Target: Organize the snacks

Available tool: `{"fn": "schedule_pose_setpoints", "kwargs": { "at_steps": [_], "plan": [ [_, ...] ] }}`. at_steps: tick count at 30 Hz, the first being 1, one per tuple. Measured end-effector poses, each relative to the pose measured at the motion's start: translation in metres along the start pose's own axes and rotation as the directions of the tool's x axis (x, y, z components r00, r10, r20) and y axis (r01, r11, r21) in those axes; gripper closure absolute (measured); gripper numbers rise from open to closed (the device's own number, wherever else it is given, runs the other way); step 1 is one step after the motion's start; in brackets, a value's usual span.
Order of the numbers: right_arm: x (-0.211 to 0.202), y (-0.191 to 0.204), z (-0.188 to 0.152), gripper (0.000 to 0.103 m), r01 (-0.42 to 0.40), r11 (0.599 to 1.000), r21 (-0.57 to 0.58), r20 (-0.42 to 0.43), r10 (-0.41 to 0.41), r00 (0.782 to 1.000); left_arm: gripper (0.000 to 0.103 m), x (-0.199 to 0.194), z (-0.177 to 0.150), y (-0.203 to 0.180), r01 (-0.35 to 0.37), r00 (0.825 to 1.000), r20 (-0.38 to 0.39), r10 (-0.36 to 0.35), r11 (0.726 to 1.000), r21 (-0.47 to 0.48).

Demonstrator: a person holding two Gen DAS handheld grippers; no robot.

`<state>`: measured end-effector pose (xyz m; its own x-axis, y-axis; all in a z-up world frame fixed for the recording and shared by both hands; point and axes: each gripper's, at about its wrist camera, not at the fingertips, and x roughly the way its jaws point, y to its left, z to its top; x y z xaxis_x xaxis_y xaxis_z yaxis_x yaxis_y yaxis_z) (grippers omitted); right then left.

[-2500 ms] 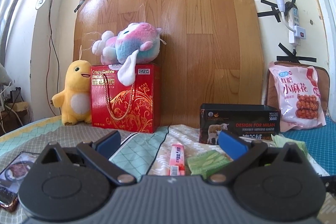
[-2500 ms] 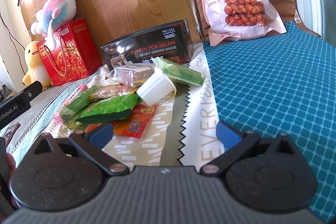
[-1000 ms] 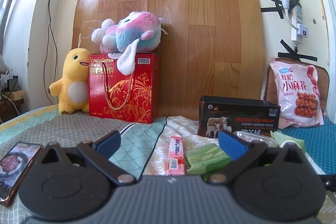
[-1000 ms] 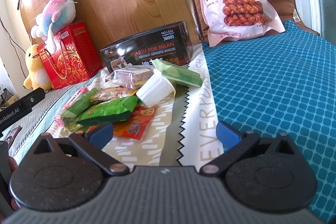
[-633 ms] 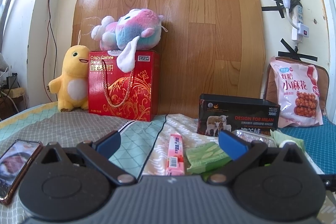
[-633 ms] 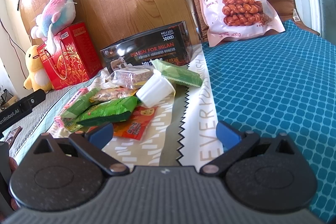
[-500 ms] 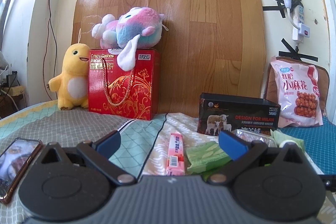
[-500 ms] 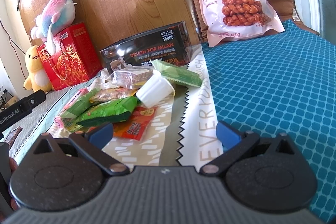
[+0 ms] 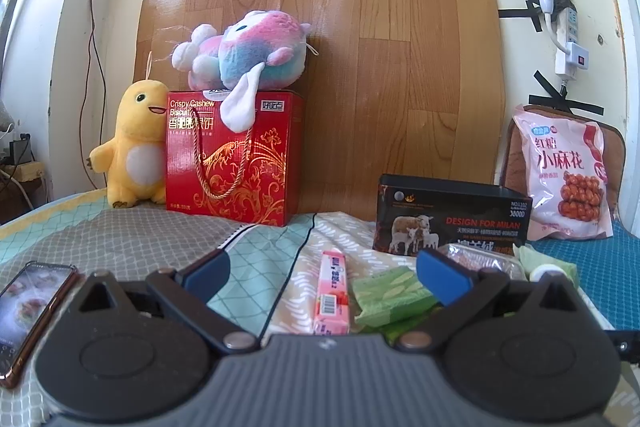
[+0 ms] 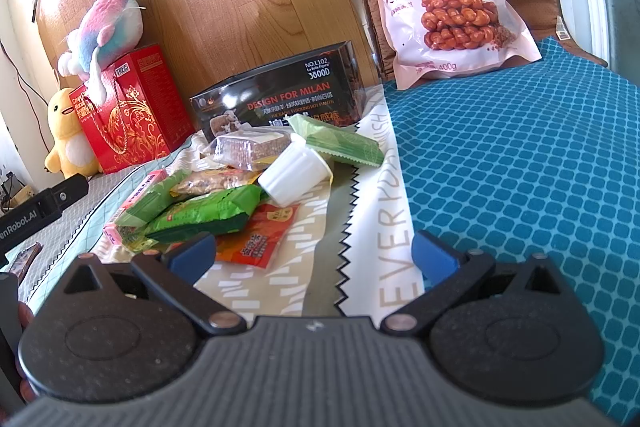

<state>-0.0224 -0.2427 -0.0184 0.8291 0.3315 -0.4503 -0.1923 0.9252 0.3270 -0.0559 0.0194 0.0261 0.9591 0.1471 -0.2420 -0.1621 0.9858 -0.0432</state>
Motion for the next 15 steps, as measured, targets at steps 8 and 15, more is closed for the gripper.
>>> {"fn": "schedule_pose_setpoints", "kwargs": {
  "at_steps": [8, 15],
  "plan": [
    [-0.0001, 0.0000, 0.0002, 0.000, 0.000, 1.000, 0.001, 0.001, 0.000, 1.000, 0.000, 0.0009, -0.0008, -0.0002, 0.003, 1.000, -0.009, -0.003, 1.000, -0.005],
    [-0.0010, -0.0004, 0.0001, 0.000, 0.001, 1.000, 0.005, 0.006, -0.001, 1.000, 0.000, 0.0018, 0.0006, 0.0048, 0.022, 0.999, -0.028, -0.023, 0.999, -0.028]
  ]
}}
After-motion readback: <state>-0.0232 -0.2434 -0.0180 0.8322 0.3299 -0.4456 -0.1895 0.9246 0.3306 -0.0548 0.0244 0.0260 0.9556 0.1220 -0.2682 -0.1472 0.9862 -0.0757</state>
